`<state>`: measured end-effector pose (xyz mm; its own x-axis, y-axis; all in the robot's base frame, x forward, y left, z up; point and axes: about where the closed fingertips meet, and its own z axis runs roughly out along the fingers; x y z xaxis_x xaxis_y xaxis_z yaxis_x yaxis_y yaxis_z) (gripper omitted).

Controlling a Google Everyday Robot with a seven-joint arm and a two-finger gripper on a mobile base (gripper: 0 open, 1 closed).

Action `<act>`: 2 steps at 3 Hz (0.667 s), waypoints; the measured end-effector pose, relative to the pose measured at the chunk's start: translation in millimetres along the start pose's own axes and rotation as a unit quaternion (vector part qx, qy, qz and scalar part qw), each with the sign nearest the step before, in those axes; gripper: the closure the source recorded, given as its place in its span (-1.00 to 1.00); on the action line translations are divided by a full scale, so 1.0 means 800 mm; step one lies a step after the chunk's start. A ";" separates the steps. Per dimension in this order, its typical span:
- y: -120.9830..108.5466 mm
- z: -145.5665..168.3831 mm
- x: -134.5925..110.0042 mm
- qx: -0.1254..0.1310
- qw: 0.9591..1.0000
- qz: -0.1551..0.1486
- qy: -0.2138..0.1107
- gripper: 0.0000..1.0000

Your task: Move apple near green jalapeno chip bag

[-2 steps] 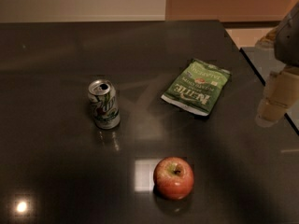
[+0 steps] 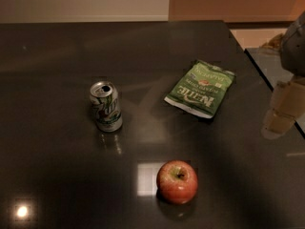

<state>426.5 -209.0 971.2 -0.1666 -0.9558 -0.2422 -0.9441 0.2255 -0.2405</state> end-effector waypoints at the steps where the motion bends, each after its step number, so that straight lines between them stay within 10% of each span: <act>1: 0.031 0.016 -0.011 -0.028 0.998 -0.036 -0.051 -1.00; 2: 0.069 0.036 -0.024 -0.062 0.991 -0.071 -0.098 -1.00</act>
Offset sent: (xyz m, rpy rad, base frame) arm -0.0705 0.0580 -0.0645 0.2723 0.1063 0.3436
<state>386.0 -172.4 935.3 0.0174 -0.9184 -0.3952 -0.9838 0.0549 -0.1708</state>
